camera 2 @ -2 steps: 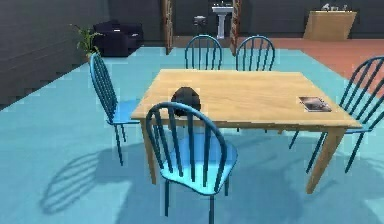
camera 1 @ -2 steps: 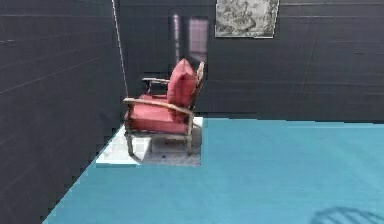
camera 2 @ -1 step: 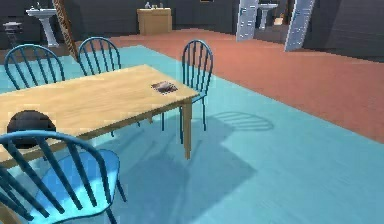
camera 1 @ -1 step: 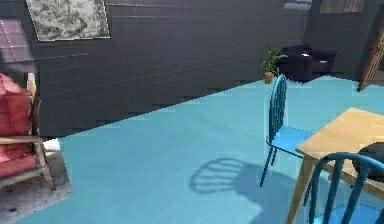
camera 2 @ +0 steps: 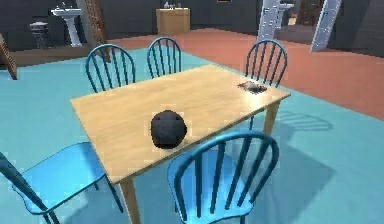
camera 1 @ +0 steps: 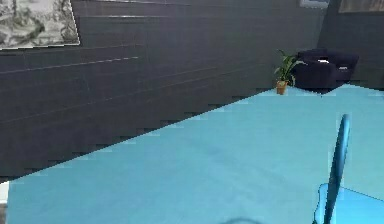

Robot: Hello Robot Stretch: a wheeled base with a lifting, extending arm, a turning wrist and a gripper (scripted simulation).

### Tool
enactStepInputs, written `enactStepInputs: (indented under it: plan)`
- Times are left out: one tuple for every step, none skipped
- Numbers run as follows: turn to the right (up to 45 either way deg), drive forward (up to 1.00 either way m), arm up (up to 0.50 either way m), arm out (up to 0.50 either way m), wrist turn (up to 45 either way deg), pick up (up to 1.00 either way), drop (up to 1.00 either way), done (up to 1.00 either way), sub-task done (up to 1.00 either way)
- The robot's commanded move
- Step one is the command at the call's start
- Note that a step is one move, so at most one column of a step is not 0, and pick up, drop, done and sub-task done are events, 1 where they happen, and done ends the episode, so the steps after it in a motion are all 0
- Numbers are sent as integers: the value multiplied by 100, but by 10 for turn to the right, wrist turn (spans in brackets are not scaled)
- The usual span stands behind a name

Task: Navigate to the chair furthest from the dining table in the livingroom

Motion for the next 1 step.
enactStepInputs:
  plan:
    - [30,0,0,0,0,0,0,0,0]
